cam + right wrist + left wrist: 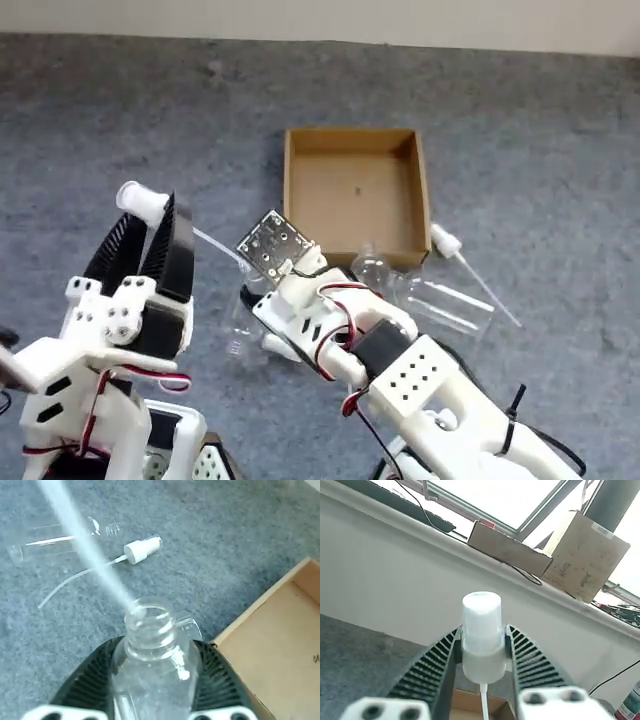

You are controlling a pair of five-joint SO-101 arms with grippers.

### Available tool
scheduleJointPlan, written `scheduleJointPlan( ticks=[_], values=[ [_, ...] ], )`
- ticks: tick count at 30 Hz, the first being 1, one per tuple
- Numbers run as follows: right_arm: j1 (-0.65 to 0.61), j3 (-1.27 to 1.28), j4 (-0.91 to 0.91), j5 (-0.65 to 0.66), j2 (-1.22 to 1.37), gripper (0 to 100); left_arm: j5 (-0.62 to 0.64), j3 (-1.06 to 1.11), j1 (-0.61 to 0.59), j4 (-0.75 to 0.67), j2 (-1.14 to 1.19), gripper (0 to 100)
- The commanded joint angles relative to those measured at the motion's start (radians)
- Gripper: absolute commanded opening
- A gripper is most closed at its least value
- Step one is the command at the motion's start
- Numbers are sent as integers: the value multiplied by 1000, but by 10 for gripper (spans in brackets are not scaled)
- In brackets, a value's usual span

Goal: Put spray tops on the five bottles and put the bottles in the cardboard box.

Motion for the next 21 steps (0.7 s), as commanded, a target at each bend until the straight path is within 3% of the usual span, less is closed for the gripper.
scheduleJointPlan(
  ticks=[1, 10, 21],
  values=[
    [8, -2, -21, -5, -24, 4, 6, -42, 19, -6, 5, 4],
    [8, -2, -21, -6, -33, 4, -23, 79, 19, -137, 13, 4],
    [13, -2, -21, -9, -33, 4, -34, 87, 27, -55, 7, 4]
  ],
)
